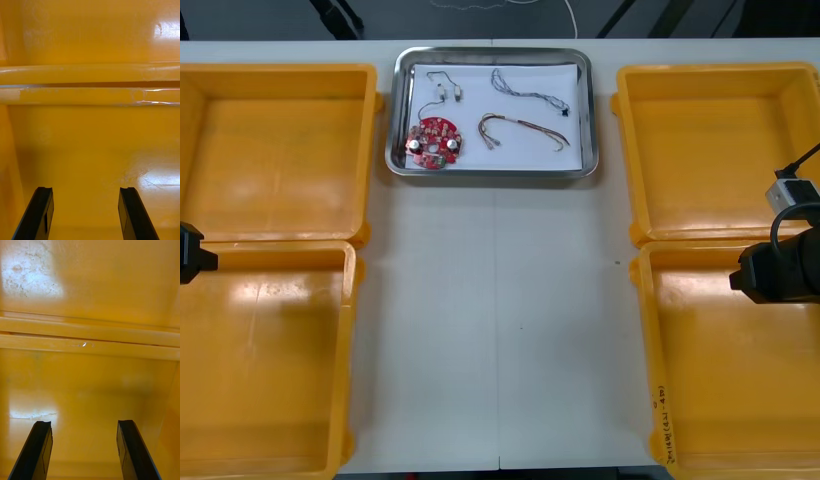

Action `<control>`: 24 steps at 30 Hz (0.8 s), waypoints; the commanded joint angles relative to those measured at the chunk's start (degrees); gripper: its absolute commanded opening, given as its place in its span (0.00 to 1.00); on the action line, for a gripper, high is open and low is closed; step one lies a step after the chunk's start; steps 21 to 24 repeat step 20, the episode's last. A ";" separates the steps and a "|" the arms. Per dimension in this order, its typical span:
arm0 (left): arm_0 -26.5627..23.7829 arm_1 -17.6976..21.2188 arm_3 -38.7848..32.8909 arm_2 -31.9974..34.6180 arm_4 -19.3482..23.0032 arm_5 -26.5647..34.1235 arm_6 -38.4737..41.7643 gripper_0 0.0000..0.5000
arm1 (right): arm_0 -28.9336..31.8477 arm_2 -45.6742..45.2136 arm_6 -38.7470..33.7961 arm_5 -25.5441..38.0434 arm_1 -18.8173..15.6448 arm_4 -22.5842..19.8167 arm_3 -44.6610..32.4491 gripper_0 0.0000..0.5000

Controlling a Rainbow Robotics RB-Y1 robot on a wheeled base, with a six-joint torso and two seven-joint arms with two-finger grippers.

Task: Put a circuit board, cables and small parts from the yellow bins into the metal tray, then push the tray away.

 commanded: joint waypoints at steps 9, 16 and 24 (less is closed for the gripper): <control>0.93 2.63 -1.93 1.54 -0.34 0.34 -0.89 1.00 | 0.54 -2.18 -0.25 0.22 0.55 0.33 -0.37 1.00; 0.93 2.63 -1.93 1.54 -0.34 0.34 -0.89 1.00 | 0.63 -2.35 -0.25 0.22 0.47 0.42 -0.37 1.00; 0.93 2.63 -1.93 1.54 -0.34 0.34 -0.89 1.00 | 0.63 -2.35 -0.16 0.22 0.47 0.42 -0.37 1.00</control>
